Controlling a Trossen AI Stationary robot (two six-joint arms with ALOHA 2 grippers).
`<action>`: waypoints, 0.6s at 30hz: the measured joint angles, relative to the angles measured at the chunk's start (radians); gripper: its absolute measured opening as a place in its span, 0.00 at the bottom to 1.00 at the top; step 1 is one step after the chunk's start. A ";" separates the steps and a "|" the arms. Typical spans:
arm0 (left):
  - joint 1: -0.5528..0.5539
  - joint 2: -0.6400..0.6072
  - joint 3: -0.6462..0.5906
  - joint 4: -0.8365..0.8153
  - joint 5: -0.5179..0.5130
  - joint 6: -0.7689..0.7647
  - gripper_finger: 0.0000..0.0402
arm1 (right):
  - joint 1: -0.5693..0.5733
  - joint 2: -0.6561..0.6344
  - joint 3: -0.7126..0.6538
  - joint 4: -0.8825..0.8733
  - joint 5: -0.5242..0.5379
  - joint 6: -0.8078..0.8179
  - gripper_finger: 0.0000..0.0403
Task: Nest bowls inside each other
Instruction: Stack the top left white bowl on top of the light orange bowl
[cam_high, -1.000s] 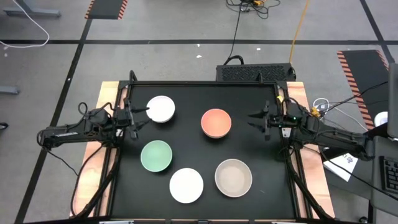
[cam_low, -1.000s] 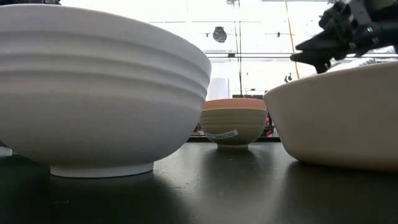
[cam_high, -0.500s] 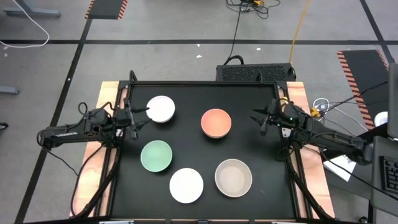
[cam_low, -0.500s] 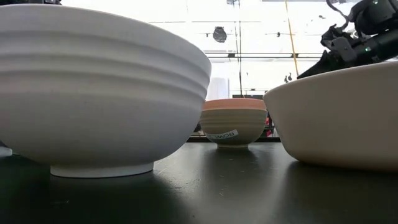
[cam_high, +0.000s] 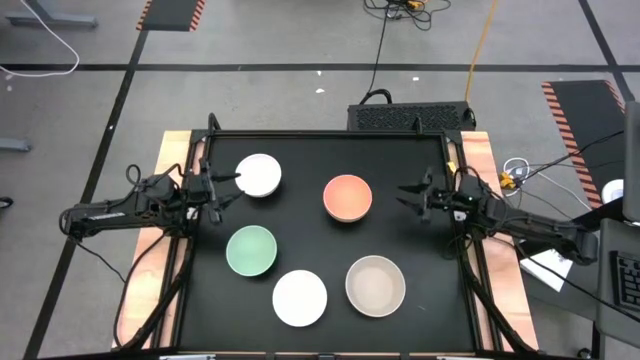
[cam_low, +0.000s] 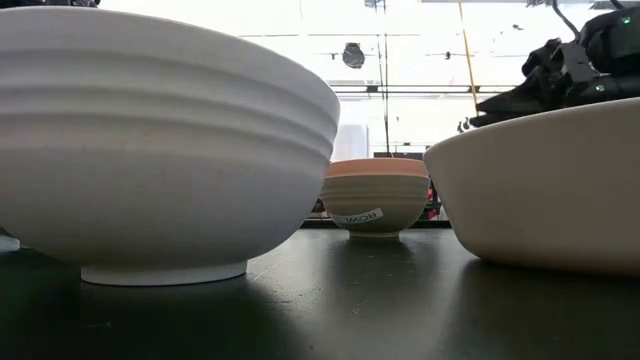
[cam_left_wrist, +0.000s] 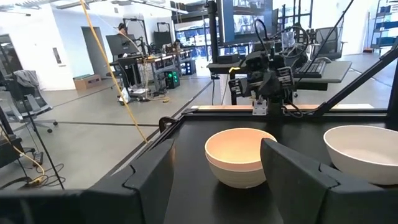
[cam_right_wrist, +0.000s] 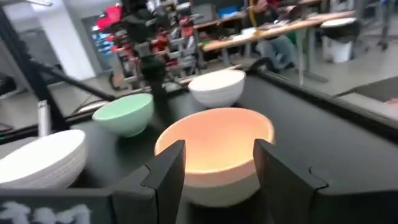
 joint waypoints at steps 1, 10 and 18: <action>0.000 0.000 0.000 0.000 0.001 -0.004 0.60 | 0.016 0.000 0.000 0.013 -0.004 0.001 0.45; 0.000 0.000 0.000 -0.008 -0.002 -0.005 0.60 | 0.202 -0.001 -0.002 0.140 -0.008 -0.013 0.41; 0.000 0.001 0.000 -0.050 -0.018 0.001 0.60 | 0.334 0.005 0.013 0.112 0.086 -0.073 0.32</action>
